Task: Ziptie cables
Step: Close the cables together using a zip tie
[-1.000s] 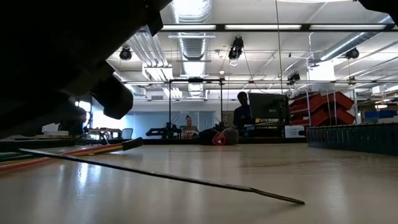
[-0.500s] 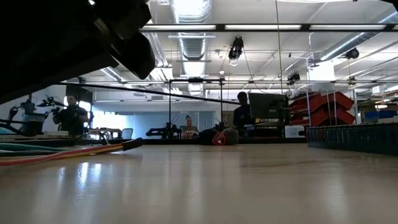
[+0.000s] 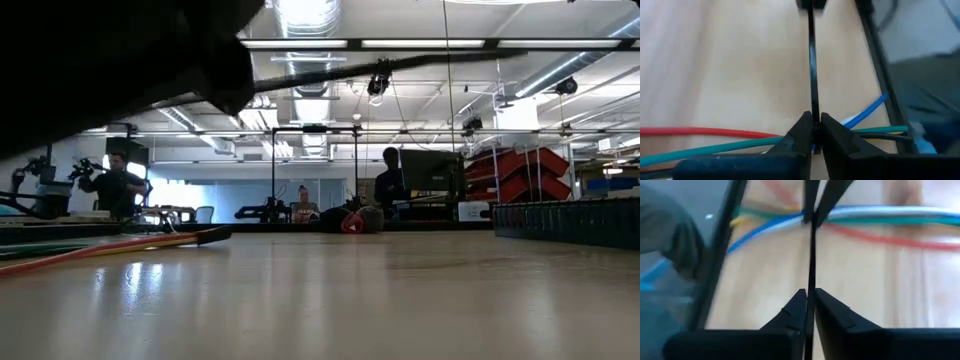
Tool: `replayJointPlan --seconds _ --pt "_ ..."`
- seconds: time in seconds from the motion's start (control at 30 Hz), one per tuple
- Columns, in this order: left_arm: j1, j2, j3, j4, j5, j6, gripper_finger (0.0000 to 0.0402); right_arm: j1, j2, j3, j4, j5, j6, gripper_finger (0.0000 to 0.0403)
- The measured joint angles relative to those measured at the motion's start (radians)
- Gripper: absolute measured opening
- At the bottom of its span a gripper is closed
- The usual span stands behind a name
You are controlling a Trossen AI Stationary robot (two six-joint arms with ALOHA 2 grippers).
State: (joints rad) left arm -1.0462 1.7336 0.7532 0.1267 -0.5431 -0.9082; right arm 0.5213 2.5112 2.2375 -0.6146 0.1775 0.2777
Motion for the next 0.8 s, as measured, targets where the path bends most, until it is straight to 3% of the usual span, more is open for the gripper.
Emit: replayJointPlan --seconds 0.3,0.53,0.8 --pt "0.002 -0.040 0.003 -0.020 0.083 -0.088 0.0064 -0.006 -0.041 0.001 0.007 0.012 -0.080 0.0133" --pt "0.004 -0.130 0.003 -0.171 0.087 -0.146 0.0094 -0.060 -0.046 0.001 -0.002 0.065 -0.096 0.0187" --pt "0.004 -0.167 0.003 -0.217 -0.049 -0.197 0.0127 -0.186 -0.046 -0.003 -0.025 0.114 -0.198 0.0212"
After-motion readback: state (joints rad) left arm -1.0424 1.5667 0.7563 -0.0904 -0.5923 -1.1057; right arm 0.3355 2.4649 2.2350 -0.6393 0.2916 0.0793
